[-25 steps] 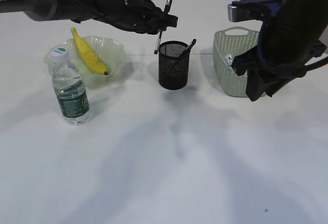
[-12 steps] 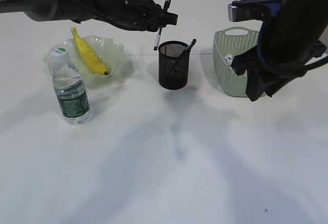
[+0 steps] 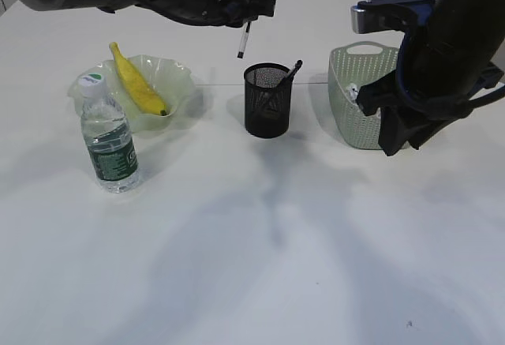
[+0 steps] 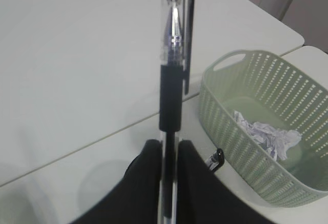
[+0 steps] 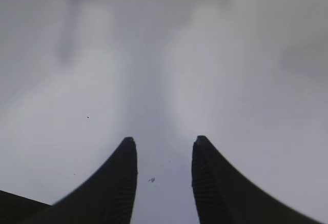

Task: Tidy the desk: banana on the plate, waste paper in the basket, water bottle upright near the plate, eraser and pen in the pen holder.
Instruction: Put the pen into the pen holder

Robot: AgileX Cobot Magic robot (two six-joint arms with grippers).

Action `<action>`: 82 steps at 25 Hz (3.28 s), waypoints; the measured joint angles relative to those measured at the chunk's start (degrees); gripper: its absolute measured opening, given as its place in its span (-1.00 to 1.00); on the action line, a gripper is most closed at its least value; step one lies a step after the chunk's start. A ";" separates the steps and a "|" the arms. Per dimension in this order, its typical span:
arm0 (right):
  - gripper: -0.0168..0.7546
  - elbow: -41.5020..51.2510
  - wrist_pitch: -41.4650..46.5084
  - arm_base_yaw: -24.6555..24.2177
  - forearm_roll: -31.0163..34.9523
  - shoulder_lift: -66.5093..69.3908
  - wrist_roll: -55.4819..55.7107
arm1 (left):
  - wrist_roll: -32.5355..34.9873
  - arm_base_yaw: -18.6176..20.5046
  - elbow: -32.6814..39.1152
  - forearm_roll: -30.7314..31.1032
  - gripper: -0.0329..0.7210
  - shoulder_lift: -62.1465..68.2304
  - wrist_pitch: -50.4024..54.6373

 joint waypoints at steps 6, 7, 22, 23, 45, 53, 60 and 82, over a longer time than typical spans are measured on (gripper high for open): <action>-0.25 0.00 0.00 0.00 0.00 0.00 0.00 | 0.55 0.00 0.12 0.03 -0.81 -1.90 2.78; -0.25 0.00 0.00 0.00 0.00 0.00 0.00 | 0.90 0.00 0.37 0.03 -0.81 -2.13 3.03; -0.25 0.00 0.00 0.00 0.00 0.00 0.00 | 1.42 0.00 18.77 0.13 -0.81 -14.03 -9.16; -0.25 0.00 0.00 0.00 0.00 0.00 0.00 | 1.42 0.00 18.77 0.13 -0.81 -14.03 -10.38; -0.25 0.00 0.00 0.00 0.20 0.00 0.44 | -3.16 -2.93 18.86 -3.17 -0.81 -4.19 -29.92; -0.25 0.00 0.00 0.00 0.20 0.00 0.44 | -10.21 -3.29 18.86 4.42 -0.81 -3.56 -34.55; -0.25 0.00 0.00 0.00 0.20 0.00 0.44 | -14.33 -3.29 18.86 7.78 -0.81 -2.67 -36.75; -0.25 0.00 0.00 0.00 0.26 0.00 0.44 | -26.32 -3.29 18.86 22.56 -0.81 5.12 -47.83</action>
